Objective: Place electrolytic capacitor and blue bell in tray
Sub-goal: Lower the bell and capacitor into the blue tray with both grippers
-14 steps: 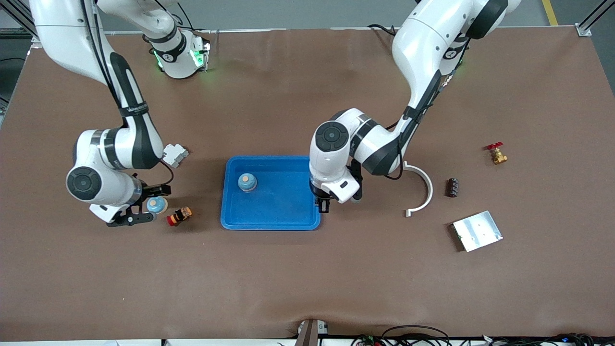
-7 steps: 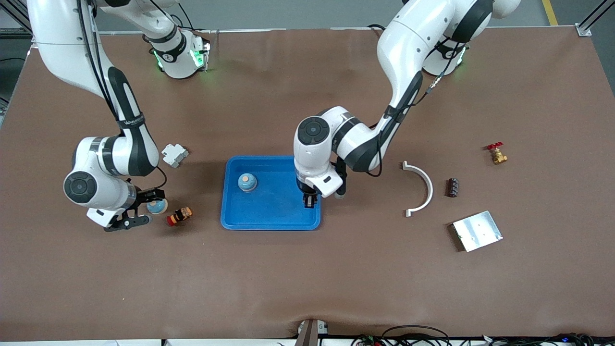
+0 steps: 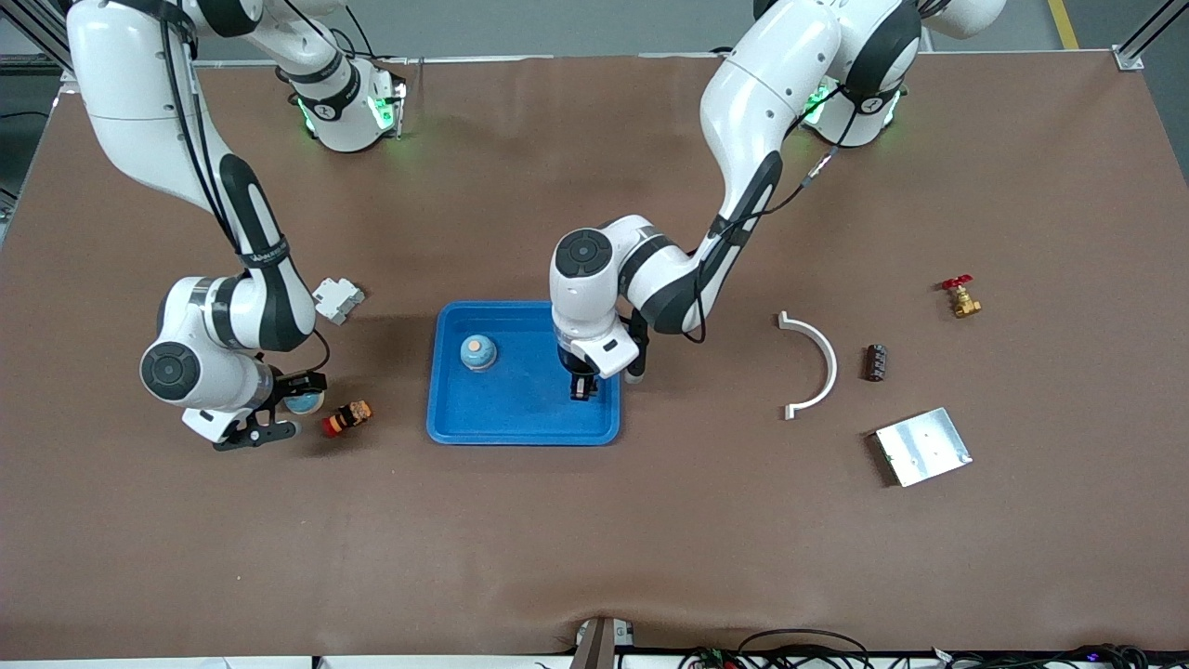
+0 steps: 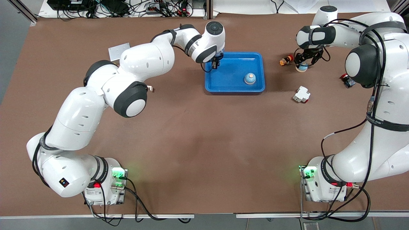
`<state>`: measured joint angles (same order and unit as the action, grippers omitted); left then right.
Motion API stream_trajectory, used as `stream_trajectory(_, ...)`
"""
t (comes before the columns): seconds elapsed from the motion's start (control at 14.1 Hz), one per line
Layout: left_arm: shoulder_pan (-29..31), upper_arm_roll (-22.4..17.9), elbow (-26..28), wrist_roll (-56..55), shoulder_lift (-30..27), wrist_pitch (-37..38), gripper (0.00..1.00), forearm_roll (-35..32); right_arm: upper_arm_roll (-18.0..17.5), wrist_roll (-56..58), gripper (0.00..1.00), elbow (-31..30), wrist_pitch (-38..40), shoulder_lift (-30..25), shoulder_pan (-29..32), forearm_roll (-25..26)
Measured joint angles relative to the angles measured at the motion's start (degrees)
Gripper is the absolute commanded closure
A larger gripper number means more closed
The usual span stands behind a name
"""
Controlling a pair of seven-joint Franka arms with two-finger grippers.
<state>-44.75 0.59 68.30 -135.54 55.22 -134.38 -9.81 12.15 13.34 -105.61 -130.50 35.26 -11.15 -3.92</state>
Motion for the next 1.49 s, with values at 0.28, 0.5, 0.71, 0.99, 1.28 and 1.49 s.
stream_trajectory(0.28, 0.02, -0.33, -0.33, 0.00, 0.46, -1.37, 1.00, 0.00, -0.03, 0.92, 0.00, -0.02, -0.10, 0.23, 0.00, -1.54)
stream_trajectory(0.5, 0.02, -0.35, -0.33, 0.00, 1.26, -2.48, 1.00, 0.00, -0.15, 1.20, 0.00, -0.02, -0.93, 0.79, -0.02, -3.67)
stream_trajectory(0.71, -0.02, -0.37, -0.34, 0.00, 2.28, -3.70, 1.00, 0.00, -0.20, 1.27, 0.00, -0.02, -1.27, 0.99, -0.02, -3.91)
stream_trajectory(0.99, -0.12, -0.37, -0.37, 0.00, 2.83, -4.08, 1.00, 0.00, -0.19, 1.33, 0.45, -0.02, -1.28, 1.17, -0.02, -3.92)
stream_trajectory(1.28, -0.13, -0.37, -0.38, 0.00, 3.30, -4.72, 0.97, 0.00, -0.18, 1.31, 0.76, 0.33, -0.68, 1.02, -0.02, -4.07)
stream_trajectory(1.49, -0.22, -0.37, -0.41, 0.11, 3.33, -4.82, 0.00, 0.00, -0.18, 1.31, 0.87, 2.12, 3.03, 0.33, -0.04, -4.18)
